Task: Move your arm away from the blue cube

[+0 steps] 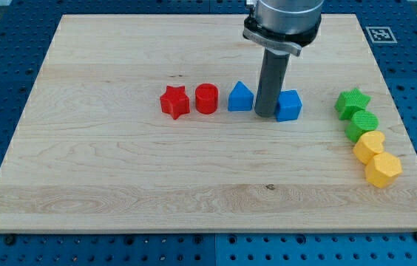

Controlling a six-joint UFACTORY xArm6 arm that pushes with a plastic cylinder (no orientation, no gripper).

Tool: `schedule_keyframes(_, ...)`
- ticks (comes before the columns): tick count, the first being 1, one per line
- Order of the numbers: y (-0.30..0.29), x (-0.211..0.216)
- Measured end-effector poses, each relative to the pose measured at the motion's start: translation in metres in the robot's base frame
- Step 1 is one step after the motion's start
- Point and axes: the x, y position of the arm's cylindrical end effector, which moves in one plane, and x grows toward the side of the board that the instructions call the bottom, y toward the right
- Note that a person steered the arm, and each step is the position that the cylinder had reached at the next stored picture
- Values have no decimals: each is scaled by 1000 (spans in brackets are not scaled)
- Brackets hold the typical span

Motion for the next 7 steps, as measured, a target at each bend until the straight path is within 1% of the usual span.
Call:
schedule_keyframes(1, 1, 8)
schedule_keyframes(2, 25, 5)
schedule_keyframes(3, 39, -10)
schedule_keyframes(5, 43, -38)
schedule_keyframes(7, 50, -51)
